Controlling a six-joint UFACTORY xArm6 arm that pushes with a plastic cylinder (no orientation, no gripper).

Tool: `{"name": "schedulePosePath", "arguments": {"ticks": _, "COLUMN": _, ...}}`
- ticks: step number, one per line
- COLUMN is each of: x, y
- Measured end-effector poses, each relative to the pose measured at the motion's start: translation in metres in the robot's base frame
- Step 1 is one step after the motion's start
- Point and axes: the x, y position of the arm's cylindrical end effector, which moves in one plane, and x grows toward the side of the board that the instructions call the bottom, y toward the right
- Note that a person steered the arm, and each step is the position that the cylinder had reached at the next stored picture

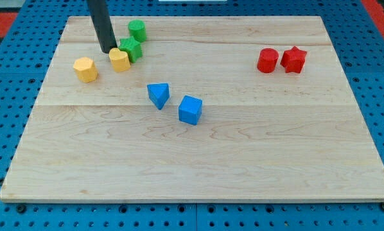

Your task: Push the green star to the left of the red circle

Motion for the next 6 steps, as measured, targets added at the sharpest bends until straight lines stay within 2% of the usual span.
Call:
{"name": "schedulePosePath", "arguments": {"ticks": 2, "x": 0.008, "y": 0.110}}
{"name": "schedulePosePath", "arguments": {"ticks": 4, "x": -0.012, "y": 0.162}}
{"name": "schedulePosePath", "arguments": {"ticks": 5, "x": 0.007, "y": 0.166}}
{"name": "schedulePosePath", "arguments": {"ticks": 6, "x": 0.010, "y": 0.167}}
